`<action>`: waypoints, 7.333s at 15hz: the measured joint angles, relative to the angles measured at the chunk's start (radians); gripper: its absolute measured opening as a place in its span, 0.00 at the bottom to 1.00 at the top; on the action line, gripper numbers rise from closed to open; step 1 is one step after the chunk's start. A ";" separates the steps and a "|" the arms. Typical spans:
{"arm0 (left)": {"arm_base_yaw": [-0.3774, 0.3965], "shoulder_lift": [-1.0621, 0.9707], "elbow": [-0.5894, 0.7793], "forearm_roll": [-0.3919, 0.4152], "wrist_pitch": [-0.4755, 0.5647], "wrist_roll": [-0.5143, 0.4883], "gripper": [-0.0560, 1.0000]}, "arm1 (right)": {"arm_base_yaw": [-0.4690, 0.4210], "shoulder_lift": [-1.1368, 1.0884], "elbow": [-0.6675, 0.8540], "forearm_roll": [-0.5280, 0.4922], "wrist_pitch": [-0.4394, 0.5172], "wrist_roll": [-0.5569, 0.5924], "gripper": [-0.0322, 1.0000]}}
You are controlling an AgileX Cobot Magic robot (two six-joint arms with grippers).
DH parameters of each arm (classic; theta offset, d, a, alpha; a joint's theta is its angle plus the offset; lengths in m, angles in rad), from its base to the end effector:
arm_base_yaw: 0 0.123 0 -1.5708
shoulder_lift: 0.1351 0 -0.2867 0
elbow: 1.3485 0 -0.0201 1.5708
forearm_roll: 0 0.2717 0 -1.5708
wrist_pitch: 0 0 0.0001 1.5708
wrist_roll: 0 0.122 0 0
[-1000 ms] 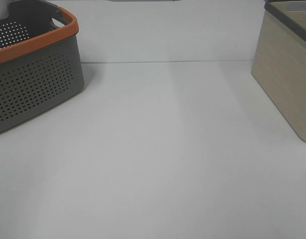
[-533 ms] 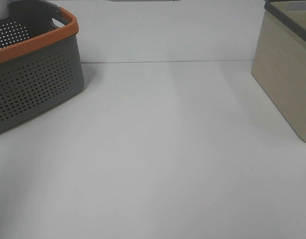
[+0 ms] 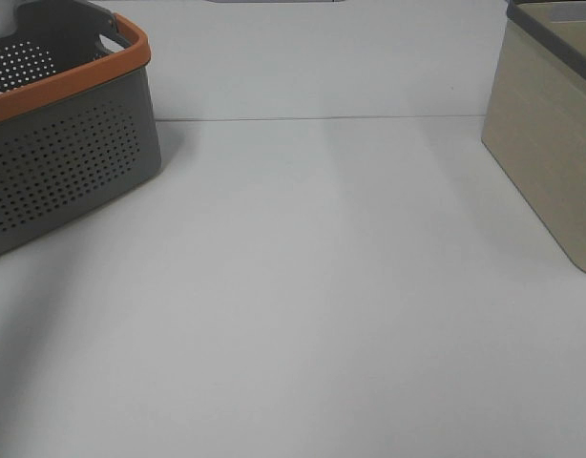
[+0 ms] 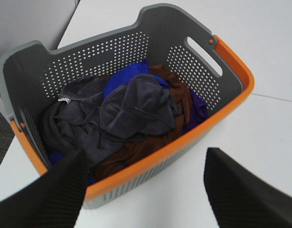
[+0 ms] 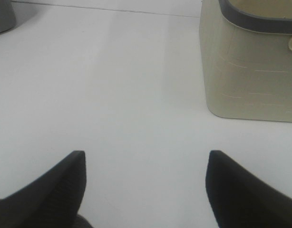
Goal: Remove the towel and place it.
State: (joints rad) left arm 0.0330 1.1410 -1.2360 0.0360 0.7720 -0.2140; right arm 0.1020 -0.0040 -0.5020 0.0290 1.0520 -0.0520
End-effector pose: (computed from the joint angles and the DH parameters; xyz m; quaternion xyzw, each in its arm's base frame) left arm 0.2814 0.0124 0.3985 -0.1032 0.8759 -0.0255 0.4706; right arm 0.0386 0.0070 0.2749 -0.0659 0.8467 0.0277 0.5272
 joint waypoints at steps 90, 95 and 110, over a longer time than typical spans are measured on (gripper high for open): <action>-0.301 0.561 -0.830 0.235 -0.656 -0.792 0.05 | 0.000 0.000 0.000 -0.008 0.000 0.019 0.71; -0.434 0.612 -0.846 0.259 -0.590 -0.679 0.05 | 0.000 0.000 0.000 -0.008 0.000 0.019 0.71; -0.723 0.685 -0.846 0.217 -0.126 -0.203 0.05 | 0.000 0.000 0.000 -0.004 -0.002 0.019 0.71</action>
State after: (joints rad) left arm -0.6900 1.8260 -2.0820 0.2530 0.6460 -0.4170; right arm 0.1020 -0.0040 -0.5020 0.0250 1.0500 -0.0330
